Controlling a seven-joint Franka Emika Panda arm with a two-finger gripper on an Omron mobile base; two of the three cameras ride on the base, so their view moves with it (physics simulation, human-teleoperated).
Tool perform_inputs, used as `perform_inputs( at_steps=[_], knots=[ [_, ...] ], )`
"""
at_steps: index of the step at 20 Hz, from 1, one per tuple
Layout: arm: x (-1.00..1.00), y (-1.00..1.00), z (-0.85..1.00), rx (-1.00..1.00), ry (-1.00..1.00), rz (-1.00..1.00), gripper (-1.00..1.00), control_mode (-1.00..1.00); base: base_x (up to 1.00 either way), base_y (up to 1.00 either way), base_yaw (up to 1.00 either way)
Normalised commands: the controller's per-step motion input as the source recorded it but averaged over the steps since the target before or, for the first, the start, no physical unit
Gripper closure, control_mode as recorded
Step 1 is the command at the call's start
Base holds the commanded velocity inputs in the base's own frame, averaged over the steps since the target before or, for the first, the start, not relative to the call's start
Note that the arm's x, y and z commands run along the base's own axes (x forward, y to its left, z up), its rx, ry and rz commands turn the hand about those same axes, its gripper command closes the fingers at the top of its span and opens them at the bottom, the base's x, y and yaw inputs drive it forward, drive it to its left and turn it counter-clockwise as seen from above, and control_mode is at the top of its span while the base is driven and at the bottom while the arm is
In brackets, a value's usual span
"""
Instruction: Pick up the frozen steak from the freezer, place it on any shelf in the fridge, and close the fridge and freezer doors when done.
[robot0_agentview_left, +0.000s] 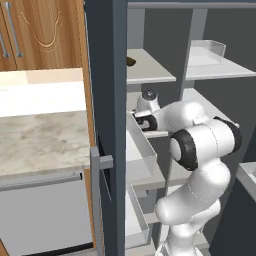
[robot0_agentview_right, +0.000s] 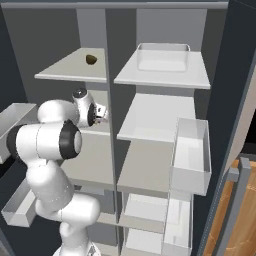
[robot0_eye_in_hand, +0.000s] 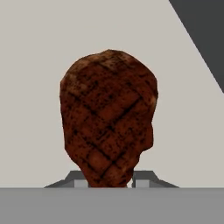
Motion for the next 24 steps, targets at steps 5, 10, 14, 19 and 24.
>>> perform_inputs(
  at_steps=[5, 10, 14, 19, 24],
  knots=[
    [-1.00, -0.11, 0.56, 0.10, -0.24, 0.00, 1.00, -1.00, 0.00, 0.00, 0.00],
    [-1.00, 0.00, 0.98, 0.00, -0.13, 0.00, 1.00, -1.00, 0.00, 0.00, 0.00],
    [-1.00, 0.00, 1.00, -0.01, 0.00, 0.00, 1.00, -1.00, 0.00, 0.00, 0.00],
    [-1.00, -0.04, 1.00, -0.05, 0.07, 0.00, 1.00, -1.00, 0.00, 0.00, 0.00],
    [-1.00, -0.39, 0.90, -0.03, 0.22, 0.00, 1.00, -1.00, 0.00, 0.00, 0.00]
  ],
)
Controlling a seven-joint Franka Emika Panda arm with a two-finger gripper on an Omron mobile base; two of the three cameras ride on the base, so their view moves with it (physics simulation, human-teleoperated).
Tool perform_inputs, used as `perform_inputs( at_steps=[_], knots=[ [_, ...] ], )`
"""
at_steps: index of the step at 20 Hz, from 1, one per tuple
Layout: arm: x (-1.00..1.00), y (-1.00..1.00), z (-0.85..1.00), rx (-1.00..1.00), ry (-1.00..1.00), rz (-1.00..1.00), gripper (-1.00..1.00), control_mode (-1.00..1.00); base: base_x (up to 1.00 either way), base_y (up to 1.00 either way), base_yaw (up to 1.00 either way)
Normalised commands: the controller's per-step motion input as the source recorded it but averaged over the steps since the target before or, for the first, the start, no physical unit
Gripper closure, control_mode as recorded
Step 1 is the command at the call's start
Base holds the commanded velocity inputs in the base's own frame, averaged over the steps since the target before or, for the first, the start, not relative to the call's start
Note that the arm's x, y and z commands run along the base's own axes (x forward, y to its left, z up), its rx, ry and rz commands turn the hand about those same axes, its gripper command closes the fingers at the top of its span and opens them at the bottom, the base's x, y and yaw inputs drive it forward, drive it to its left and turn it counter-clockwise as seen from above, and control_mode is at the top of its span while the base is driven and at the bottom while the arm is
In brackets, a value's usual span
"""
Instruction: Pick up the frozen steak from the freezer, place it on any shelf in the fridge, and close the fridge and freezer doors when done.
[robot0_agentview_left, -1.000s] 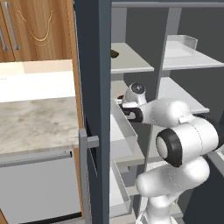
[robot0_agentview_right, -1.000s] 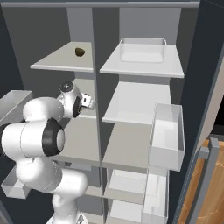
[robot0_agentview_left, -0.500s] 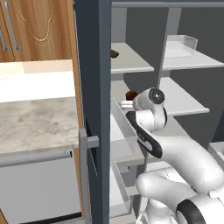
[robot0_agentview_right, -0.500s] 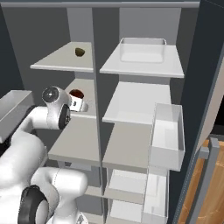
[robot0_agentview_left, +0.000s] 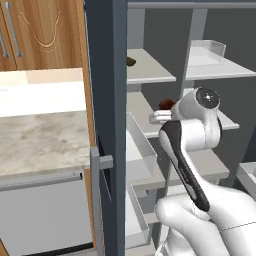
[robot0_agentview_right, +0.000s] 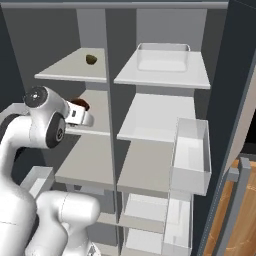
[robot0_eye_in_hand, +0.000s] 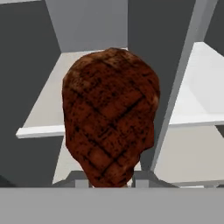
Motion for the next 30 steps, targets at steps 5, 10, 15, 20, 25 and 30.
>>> perform_inputs(
  at_steps=[5, 10, 15, 20, 25, 30],
  knots=[
    [-1.00, -0.75, 0.36, -0.06, 0.30, 0.00, 1.00, -1.00, 0.00, 0.00, 0.00],
    [-0.67, -1.00, -0.13, -0.01, 0.05, -0.19, 1.00, -1.00, 0.00, 0.00, 0.00],
    [0.41, -1.00, -0.09, 0.01, -0.09, -0.30, 1.00, -1.00, 0.00, 0.00, 0.00],
    [0.96, -1.00, 0.00, 0.04, -0.01, -0.21, 1.00, -1.00, 0.00, 0.00, 0.00],
    [1.00, -0.77, -0.16, 0.04, -0.03, -0.05, 1.00, -1.00, 0.00, 0.00, 0.00],
    [0.70, -0.43, -0.45, 0.01, -0.04, 0.07, 1.00, -1.00, 0.00, 0.00, 0.00]
  ],
)
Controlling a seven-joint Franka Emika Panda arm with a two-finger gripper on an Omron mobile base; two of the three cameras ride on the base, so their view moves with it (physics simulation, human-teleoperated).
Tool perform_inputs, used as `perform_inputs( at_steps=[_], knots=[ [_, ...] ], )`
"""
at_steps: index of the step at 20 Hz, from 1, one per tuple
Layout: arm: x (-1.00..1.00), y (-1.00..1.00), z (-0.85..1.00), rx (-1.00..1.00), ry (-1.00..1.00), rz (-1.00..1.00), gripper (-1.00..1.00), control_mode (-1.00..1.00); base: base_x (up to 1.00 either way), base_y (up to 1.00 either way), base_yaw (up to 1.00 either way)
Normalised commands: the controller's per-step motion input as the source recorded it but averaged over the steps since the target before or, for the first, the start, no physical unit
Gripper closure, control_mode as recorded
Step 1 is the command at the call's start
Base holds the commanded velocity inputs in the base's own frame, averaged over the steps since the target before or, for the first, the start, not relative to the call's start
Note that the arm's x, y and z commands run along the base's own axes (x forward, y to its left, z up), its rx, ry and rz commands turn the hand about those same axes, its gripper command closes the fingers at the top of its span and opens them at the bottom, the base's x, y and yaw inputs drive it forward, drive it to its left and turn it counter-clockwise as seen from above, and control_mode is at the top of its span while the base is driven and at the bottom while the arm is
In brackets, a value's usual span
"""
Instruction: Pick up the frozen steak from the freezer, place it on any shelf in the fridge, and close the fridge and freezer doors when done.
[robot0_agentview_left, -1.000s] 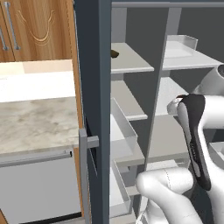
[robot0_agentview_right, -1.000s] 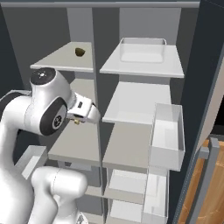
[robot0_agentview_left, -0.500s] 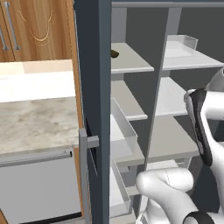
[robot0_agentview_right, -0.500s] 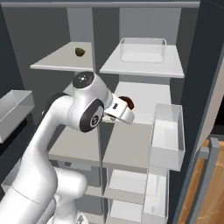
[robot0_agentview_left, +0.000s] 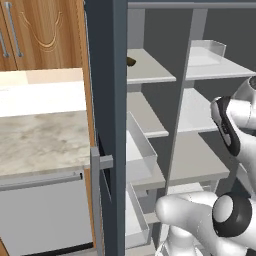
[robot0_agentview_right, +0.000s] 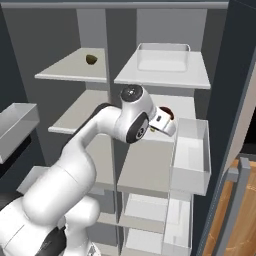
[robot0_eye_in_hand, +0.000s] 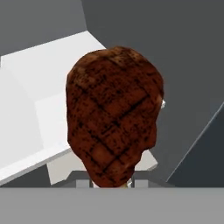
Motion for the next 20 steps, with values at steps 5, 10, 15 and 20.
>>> perform_inputs(
  at_steps=[5, 10, 15, 20],
  knots=[
    [0.48, -0.20, -0.67, 0.00, -0.06, 0.14, 1.00, -1.00, 0.00, 0.00, 0.00],
    [0.55, -0.14, -0.30, 0.00, -0.02, 0.08, 1.00, -1.00, 0.00, 0.00, 0.00],
    [0.67, -0.04, -0.13, 0.00, 0.00, 0.04, 1.00, -1.00, 0.00, 0.00, 0.00],
    [0.91, -0.04, -0.14, 0.00, 0.00, 0.05, 1.00, -1.00, 0.00, 0.00, 0.00]
  ],
)
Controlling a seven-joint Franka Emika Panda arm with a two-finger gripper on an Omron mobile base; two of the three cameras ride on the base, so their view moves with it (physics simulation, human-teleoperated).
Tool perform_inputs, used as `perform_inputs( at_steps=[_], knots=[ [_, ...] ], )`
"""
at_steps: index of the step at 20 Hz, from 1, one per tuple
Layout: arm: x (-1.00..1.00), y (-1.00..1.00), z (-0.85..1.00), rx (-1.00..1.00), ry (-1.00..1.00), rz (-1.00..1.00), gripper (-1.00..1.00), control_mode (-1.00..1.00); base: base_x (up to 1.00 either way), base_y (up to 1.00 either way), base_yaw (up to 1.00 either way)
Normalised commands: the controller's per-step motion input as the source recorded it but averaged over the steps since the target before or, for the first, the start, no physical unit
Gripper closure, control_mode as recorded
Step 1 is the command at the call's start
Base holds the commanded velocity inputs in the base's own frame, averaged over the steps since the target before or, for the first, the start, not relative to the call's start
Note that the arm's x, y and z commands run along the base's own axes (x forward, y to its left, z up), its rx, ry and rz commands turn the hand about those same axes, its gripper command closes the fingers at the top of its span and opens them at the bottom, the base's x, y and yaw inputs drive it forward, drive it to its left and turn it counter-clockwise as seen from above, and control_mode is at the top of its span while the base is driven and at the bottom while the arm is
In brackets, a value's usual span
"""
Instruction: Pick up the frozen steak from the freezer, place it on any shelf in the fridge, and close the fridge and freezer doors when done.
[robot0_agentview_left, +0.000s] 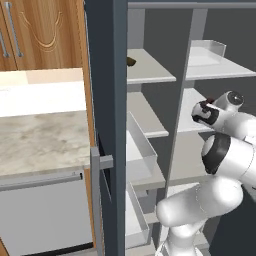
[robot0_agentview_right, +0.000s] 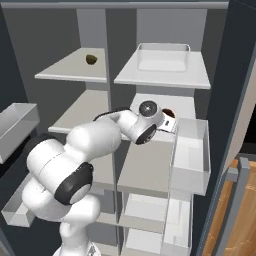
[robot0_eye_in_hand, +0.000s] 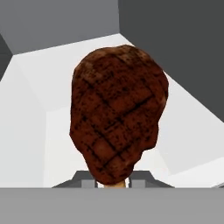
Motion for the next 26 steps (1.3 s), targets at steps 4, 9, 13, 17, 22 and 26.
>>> perform_inputs(
  at_steps=[4, 9, 13, 17, 22, 26],
  knots=[
    [1.00, -0.14, -0.31, 0.00, 0.00, 0.08, 1.00, -1.00, 0.00, 0.00, 0.00],
    [0.68, -0.04, -0.12, 0.00, -0.01, 0.04, -1.00, -1.00, 0.00, 0.00, 0.00],
    [0.02, 0.00, 0.16, 0.00, 0.02, 0.00, -1.00, -1.00, 0.00, 0.00, 0.00],
    [-0.53, 0.00, 0.26, 0.00, 0.00, 0.00, -1.00, -1.00, 0.00, 0.00, 0.00],
    [-0.75, 0.01, 0.77, 0.00, 0.00, 0.00, -1.00, -1.00, 0.00, 0.00, 0.00],
    [-0.26, 0.18, 1.00, -0.02, 0.00, 0.00, -1.00, -1.00, 0.00, 0.00, 0.00]
  ],
)
